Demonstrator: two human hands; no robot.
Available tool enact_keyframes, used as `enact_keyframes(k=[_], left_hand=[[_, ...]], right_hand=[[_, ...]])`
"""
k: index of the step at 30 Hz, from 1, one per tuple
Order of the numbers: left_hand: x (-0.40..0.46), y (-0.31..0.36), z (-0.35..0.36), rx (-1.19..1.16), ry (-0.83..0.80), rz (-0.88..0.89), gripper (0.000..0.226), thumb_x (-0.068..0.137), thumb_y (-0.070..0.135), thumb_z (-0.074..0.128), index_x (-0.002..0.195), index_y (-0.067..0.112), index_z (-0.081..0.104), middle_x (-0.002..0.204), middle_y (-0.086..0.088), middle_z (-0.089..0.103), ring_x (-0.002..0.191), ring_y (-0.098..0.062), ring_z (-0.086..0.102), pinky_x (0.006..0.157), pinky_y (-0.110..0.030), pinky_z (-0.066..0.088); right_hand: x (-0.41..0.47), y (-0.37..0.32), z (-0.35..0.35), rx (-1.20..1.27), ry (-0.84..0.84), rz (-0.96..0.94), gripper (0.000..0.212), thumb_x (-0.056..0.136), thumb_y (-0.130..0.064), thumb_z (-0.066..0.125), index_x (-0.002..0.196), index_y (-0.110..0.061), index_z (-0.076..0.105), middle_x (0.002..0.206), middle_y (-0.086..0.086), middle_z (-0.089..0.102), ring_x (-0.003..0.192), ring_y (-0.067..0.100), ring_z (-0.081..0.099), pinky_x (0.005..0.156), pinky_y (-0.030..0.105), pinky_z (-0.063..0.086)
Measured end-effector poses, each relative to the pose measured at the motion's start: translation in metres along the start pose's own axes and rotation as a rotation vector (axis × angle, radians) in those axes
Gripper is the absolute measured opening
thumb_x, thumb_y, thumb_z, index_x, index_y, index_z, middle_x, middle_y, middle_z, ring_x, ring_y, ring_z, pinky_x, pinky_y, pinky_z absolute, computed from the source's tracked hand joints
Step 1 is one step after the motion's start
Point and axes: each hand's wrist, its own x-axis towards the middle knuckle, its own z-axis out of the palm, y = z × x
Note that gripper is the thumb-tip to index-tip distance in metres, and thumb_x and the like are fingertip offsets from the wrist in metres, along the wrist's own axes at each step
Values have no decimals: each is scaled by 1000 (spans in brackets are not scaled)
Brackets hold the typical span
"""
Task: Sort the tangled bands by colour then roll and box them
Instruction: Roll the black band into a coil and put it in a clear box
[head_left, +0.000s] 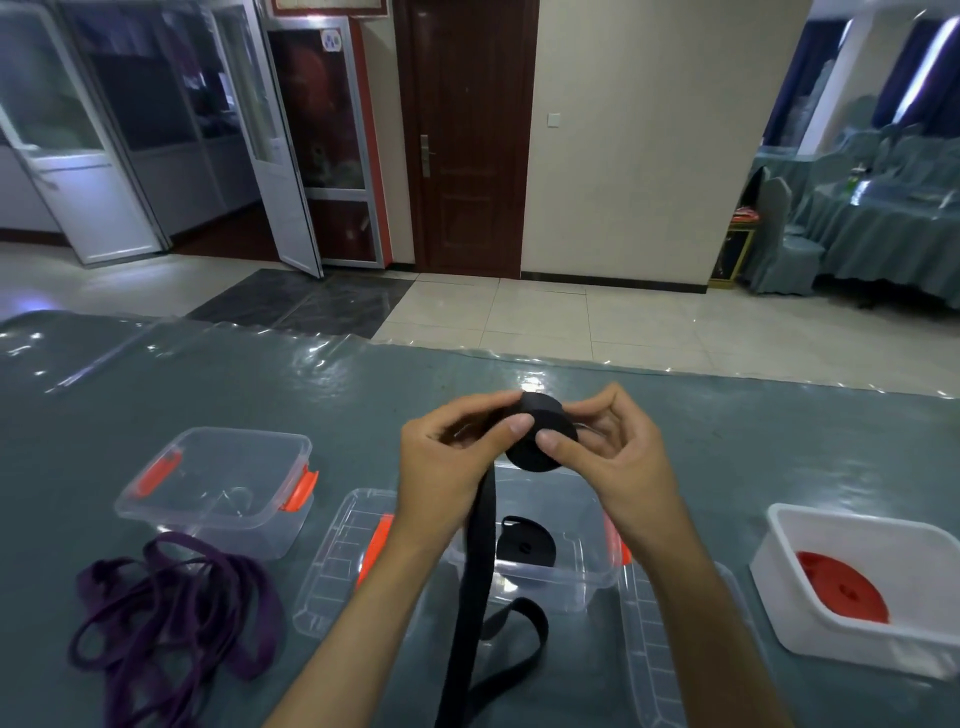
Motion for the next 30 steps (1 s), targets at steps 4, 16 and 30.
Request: enact_keyframes(k=[4,16,30], left_hand=[[-9,-6,5,-21,-9,-10,28,92,21,73,119,17,79,120,-1,79,118,-17,73,99,-25,57],[-5,2,0,84,-137,24,27,103,18,67,128,17,76,128,-2,72,124,-17,68,103,-24,53],[-9,17,-2,-1,-173,43,29,101,22,69,130,21,75,127,-3,71,123,-18,68,101,-21,53]], right_hand=[[2,-6,-1,-32,-10,-73,37,80,-25,88,113,-29,73,112,2,77,106,22,77,88,36,64],[-14,-23,-4,-77,25,-102,43,77,-28,91,116,-29,72,113,2,76,107,26,75,96,53,61],[-25,-24,13,82,94,-194,39,79,-15,91,111,-27,72,120,8,75,116,27,73,96,39,62]])
